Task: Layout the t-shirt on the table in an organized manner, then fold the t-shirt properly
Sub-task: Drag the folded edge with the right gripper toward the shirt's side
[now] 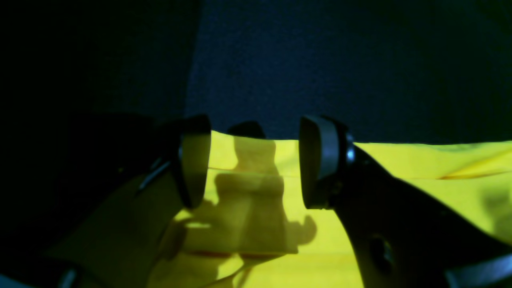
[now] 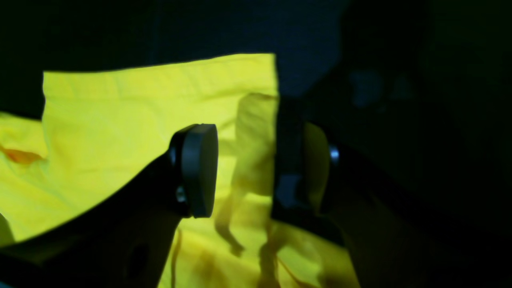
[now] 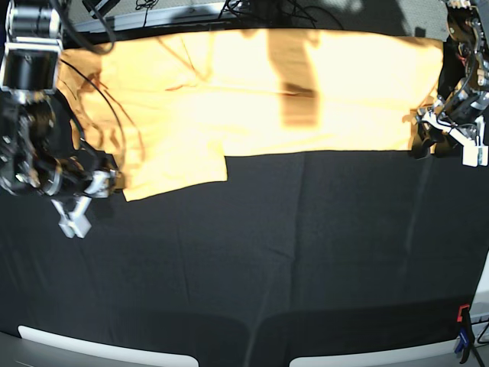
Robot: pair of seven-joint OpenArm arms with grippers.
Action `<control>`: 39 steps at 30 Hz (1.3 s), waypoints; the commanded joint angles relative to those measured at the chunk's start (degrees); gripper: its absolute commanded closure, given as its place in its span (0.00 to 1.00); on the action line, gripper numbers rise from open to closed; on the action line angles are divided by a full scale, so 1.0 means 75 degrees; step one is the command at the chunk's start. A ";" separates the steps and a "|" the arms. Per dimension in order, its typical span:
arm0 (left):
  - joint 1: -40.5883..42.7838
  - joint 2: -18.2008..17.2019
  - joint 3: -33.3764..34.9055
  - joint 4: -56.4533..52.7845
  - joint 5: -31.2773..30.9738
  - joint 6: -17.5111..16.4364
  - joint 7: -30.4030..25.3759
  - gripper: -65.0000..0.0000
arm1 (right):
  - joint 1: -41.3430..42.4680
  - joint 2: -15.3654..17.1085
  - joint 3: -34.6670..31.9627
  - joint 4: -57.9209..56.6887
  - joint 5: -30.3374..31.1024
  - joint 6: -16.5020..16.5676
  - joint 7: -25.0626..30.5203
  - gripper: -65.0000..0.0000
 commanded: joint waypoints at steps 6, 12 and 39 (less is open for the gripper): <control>-0.0044 -0.0111 -0.0047 0.0137 -0.0047 -0.0026 -0.0178 0.49 | 0.0828 -0.0341 -0.0455 -0.0545 -0.0758 0.0023 -0.0038 0.50; -0.0044 -0.0111 -0.0047 0.0137 -0.0044 -0.0026 -0.0178 0.49 | 0.0854 -0.0778 -0.0466 -0.0682 -0.1224 0.0023 -0.0268 0.51; -0.0041 -0.0111 -0.0050 0.0137 -0.0041 -0.0026 -0.0297 0.49 | -0.0851 -0.0886 -0.0350 0.2868 -0.2008 0.0711 0.0003 1.00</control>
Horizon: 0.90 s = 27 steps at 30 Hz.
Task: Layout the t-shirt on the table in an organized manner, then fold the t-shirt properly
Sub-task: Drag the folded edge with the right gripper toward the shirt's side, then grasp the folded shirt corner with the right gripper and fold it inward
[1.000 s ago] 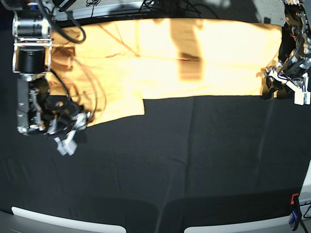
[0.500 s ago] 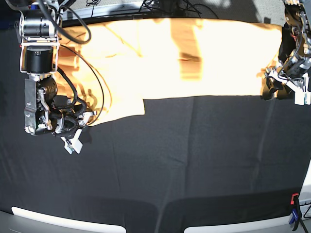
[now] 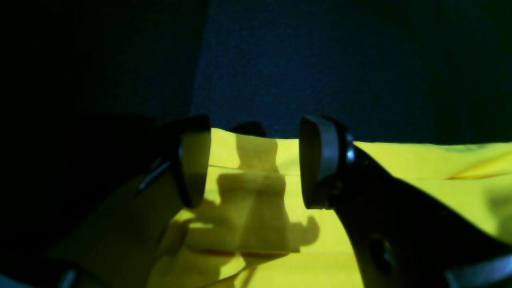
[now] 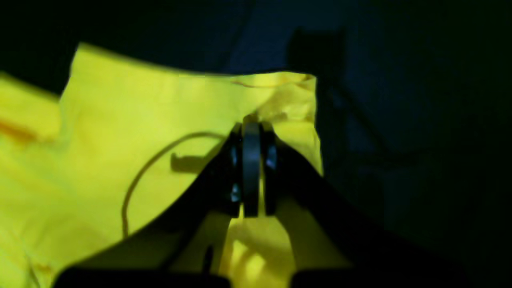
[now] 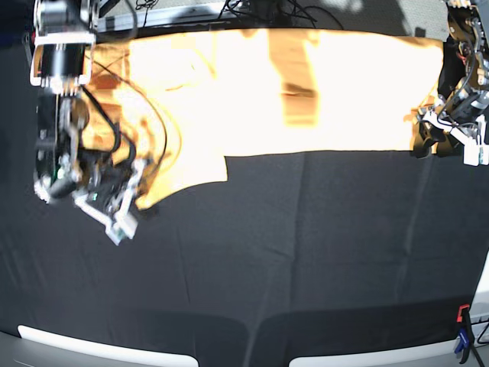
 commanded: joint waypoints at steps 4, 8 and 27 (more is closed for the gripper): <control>-0.0067 -0.0111 -0.0041 0.0137 -0.0119 -0.0026 -0.0204 0.49 | -0.1049 0.0096 0.0047 0.1507 0.0032 0.0000 0.0274 1.00; -0.0067 -0.0114 -0.0041 0.0137 -0.0119 -0.0026 -0.0201 0.49 | -0.2428 0.0096 0.0044 0.2955 -0.0242 -0.0140 0.0554 1.00; -0.0067 -0.0114 -0.0041 0.0137 -0.0119 -0.0026 -0.0198 0.49 | -0.5418 0.0096 0.0038 0.4540 -0.0530 -0.0259 0.1644 0.98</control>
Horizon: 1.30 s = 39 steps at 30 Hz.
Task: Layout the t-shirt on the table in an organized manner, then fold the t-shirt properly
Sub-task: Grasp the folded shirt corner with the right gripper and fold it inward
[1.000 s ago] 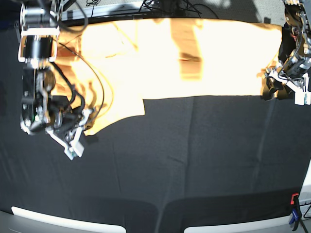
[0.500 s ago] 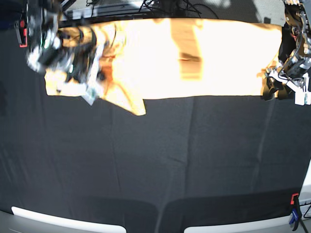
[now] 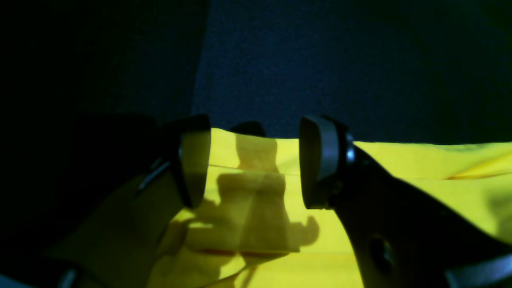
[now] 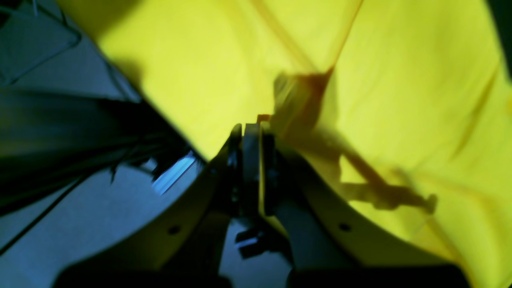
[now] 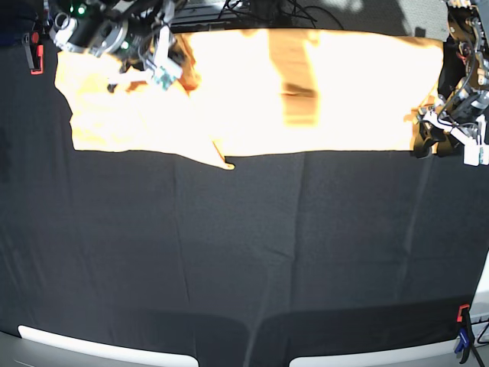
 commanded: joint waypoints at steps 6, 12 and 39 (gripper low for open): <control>-0.0064 -0.0111 -0.0035 0.0137 -0.0125 -0.0026 -0.0207 0.49 | 0.0411 0.0061 0.0032 0.0146 -0.0498 0.0169 0.0082 0.66; -0.0064 -0.0108 -0.0035 0.0137 -0.0125 -0.0026 -0.0204 0.49 | 0.0525 0.0064 0.0023 0.0146 -0.0752 0.0277 0.0070 0.66; -0.0064 -0.0111 -0.0035 0.0137 -0.0122 -0.0026 -0.0204 0.49 | 0.1609 0.0554 -0.1638 -0.0866 -0.2573 0.0286 0.0367 0.75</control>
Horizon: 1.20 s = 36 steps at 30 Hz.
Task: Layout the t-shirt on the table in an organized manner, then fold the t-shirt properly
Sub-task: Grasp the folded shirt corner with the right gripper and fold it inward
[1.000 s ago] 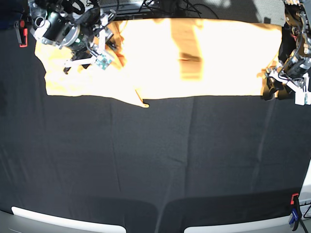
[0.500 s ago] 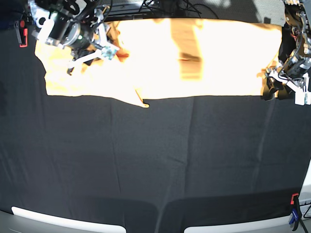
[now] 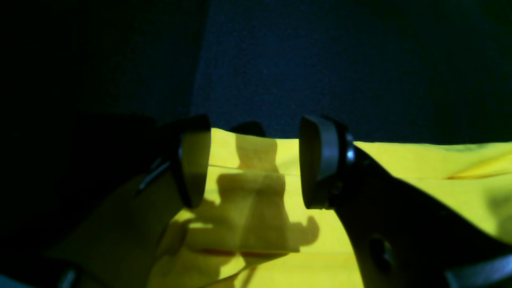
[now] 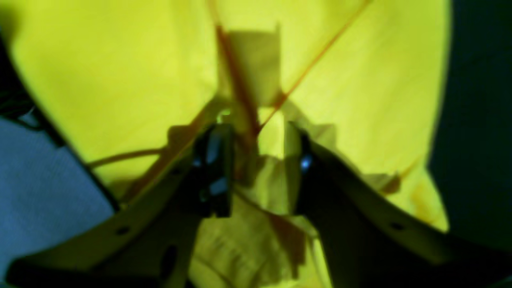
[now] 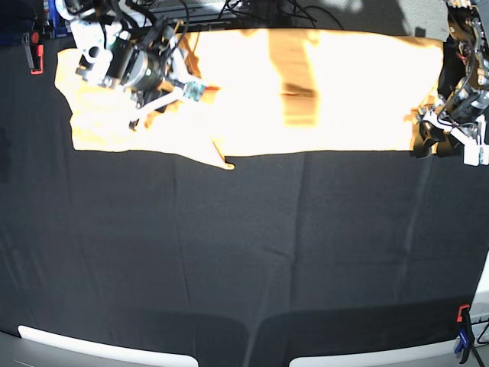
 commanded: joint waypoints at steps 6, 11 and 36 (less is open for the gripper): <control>-0.0061 -0.0111 -0.0035 0.0137 -0.0122 -0.0023 -0.0201 0.49 | 0.0012 0.0087 0.0017 0.0122 0.0026 -0.0052 -0.0219 1.00; -0.0064 -0.0111 -0.0035 0.0137 0.0061 -0.0023 -0.0204 0.49 | -0.0175 0.0105 0.0017 0.0510 0.0143 -0.0050 -0.0475 1.00; -0.0061 -0.0111 -0.0035 0.0137 0.0251 -0.0020 -0.0256 0.49 | -0.1443 0.0525 0.0061 0.1740 -0.0845 -0.0052 0.0536 0.66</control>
